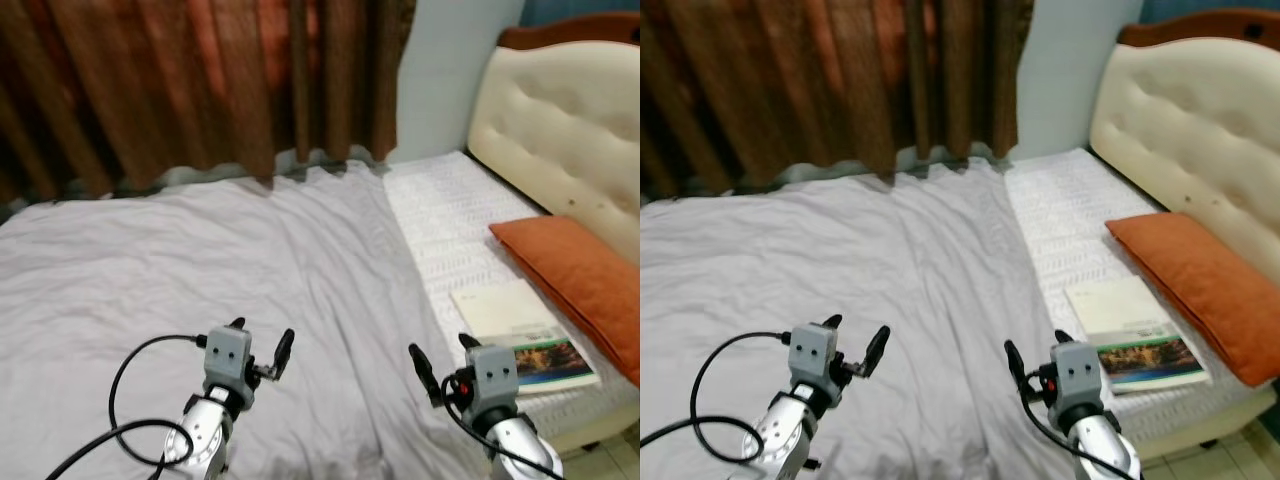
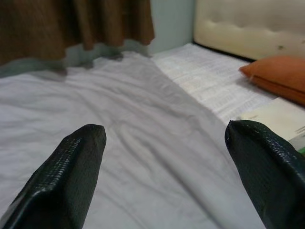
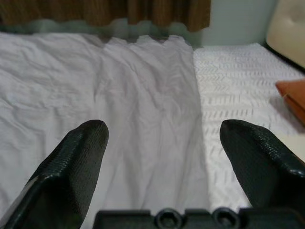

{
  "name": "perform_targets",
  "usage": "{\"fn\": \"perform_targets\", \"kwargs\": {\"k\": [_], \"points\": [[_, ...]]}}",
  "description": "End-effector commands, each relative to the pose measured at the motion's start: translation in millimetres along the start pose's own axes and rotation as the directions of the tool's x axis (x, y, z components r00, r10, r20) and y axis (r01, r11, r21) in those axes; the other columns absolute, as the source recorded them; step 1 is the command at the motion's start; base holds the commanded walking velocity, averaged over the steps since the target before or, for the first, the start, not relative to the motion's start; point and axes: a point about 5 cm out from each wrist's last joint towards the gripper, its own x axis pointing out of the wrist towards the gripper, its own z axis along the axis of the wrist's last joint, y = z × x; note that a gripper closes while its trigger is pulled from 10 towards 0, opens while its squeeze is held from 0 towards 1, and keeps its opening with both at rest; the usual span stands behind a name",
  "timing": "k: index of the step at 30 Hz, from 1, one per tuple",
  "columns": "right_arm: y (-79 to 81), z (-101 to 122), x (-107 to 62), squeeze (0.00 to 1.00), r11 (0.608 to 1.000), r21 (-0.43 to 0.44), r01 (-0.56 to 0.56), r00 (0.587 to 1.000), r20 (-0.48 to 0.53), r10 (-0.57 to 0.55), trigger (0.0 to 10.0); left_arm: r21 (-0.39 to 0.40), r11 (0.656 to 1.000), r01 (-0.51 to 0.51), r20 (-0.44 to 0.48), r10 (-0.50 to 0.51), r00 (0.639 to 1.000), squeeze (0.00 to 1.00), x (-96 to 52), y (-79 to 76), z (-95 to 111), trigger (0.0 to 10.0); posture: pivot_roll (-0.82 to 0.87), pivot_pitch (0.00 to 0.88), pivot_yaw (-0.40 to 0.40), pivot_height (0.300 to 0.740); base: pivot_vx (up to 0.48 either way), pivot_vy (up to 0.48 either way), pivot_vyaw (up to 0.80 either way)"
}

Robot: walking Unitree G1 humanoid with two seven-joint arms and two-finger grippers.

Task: Clean up the room

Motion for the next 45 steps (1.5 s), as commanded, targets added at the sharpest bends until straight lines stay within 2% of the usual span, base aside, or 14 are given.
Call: {"fn": "perform_targets", "kwargs": {"k": [1, 11, 15, 21, 26, 28, 32, 45], "points": [[8.0, 4, 4.0, 0.0, 1.0, 0.012, -0.027, 0.999, 0.02, 0.026, 10.0, 0.046, 0.998, -0.045, -0.002, 0.045, 0.999, 0.0, -6.3, 13.2, 1, 10.0, -0.12, 0.033, 0.025, 0.74, 0.0, -0.375, 0.0], [5.8, 4, 5.0, 0.0, 1.0, 0.017, -0.024, 1.0, 0.02, 0.024, 10.0, 0.031, 0.998, -0.045, -0.02, 0.046, 0.999, 0.0, -6.3, 11.9, -3, 10.0, -0.13, 0.03, 0.029, 0.74, 0.0, -0.463, 0.0], [0.6, 1, 3.5, 0.0, 0.996, 0.082, 0.019, 1.0, -0.001, -0.019, 10.0, 0.023, 0.996, -0.081, -0.047, 0.082, 0.996, 0.0, -11.1, 19.0, -8, 10.0, -0.13, 0.036, 0.03, 0.74, 0.0, -0.474, 0.0], [3.3, 0, 4.0, 0.0, 0.997, 0.077, 0.008, 1.0, -0.004, -0.008, 10.0, 0.001, 0.992, -0.123, -0.069, 0.123, 0.99, 0.0, -13.8, 25.6, -11, 10.0, -0.12, 0.044, 0.03, 0.74, 0.0, -0.471, 0.0], [4.2, 3, 6.7, 0.0, 0.997, 0.081, -0.004, 1.0, 0.002, 0.004, 10.0, 0.069, 0.984, -0.162, -0.108, 0.168, 0.98, 0.0, -13.7, 31.4, -16, 10.0, -0.12, 0.049, 0.027, 0.74, 0.0, 0.0, 0.0], [5.6, 3, 7.5, 0.0, 0.997, 0.076, -0.012, 1.0, 0.002, 0.012, 10.0, 0.032, 0.988, -0.151, -0.072, 0.153, 0.986, 0.0, -14.1, 30.9, -10, 10.0, -0.11, 0.053, 0.026, 0.74, 0.131, 0.0, 0.0], [7.3, 3, 8.0, 0.0, 0.997, 0.075, -0.017, 1.0, 0.0, 0.017, 10.0, 0.009, 0.989, -0.15, -0.051, 0.151, 0.987, 0.0, -14.1, 31.0, -6, 10.0, -0.11, 0.054, 0.026, 0.74, 0.426, 0.0, 0.0], [13.4, 5, 15.3, 0.0, 0.995, 0.075, -0.064, 0.998, -0.005, 0.064, 10.0, -0.005, 0.989, -0.15, -0.043, 0.15, 0.988, 0.0, -13.0, 29.9, -3, 10.0, -0.1, 0.065, 0.025, 0.74, 0.48, 0.0, 0.0]]}}
